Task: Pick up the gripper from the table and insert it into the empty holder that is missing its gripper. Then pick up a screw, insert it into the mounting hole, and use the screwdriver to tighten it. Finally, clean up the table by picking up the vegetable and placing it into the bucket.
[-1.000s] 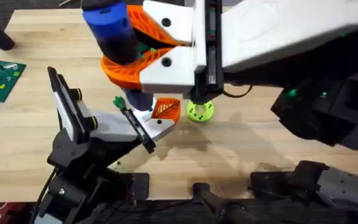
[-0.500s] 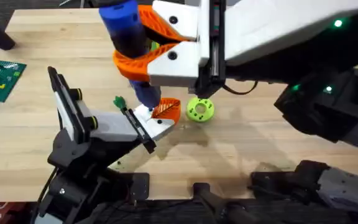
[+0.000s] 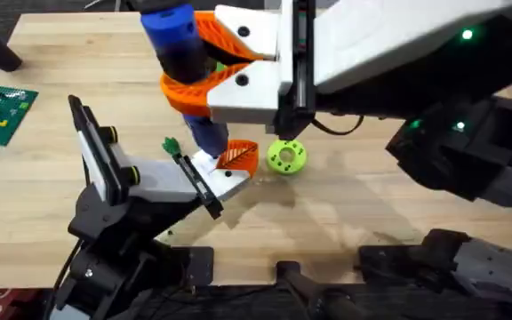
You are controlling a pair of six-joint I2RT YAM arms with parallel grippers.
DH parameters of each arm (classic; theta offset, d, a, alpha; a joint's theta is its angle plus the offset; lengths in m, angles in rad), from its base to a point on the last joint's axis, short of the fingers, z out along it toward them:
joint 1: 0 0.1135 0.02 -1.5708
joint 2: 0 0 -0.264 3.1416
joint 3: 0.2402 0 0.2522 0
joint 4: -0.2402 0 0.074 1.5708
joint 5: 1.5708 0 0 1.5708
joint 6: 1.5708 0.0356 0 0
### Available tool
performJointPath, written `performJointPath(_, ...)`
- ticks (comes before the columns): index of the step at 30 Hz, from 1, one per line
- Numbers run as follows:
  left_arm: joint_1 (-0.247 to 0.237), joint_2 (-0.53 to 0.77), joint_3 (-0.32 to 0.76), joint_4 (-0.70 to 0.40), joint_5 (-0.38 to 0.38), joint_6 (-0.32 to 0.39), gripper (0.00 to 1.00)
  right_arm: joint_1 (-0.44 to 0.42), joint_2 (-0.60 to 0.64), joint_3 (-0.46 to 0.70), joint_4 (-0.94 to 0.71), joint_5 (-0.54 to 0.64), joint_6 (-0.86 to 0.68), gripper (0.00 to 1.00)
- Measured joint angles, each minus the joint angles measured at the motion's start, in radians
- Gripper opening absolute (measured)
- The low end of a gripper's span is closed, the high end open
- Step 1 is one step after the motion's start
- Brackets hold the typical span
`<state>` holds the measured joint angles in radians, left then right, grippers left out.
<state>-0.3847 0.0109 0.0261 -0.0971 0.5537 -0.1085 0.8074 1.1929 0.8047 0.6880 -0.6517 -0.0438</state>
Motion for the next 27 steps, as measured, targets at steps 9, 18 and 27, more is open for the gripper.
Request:
performJointPath(9, 0.000, 0.000, 0.000, 0.000, 0.000, 0.000, 0.009, 0.000, 0.001, 0.000, 0.005, 0.000, 0.011, 0.071)
performJointPath(18, 0.000, 0.000, 0.000, 0.000, 0.000, 0.000, 0.009, 0.000, 0.001, 0.000, 0.015, 0.000, 0.014, 0.071)
performJointPath(27, 0.000, 0.000, 0.000, 0.000, 0.000, 0.000, 0.009, 0.000, 0.001, 0.000, 0.024, 0.000, 0.014, 0.071)
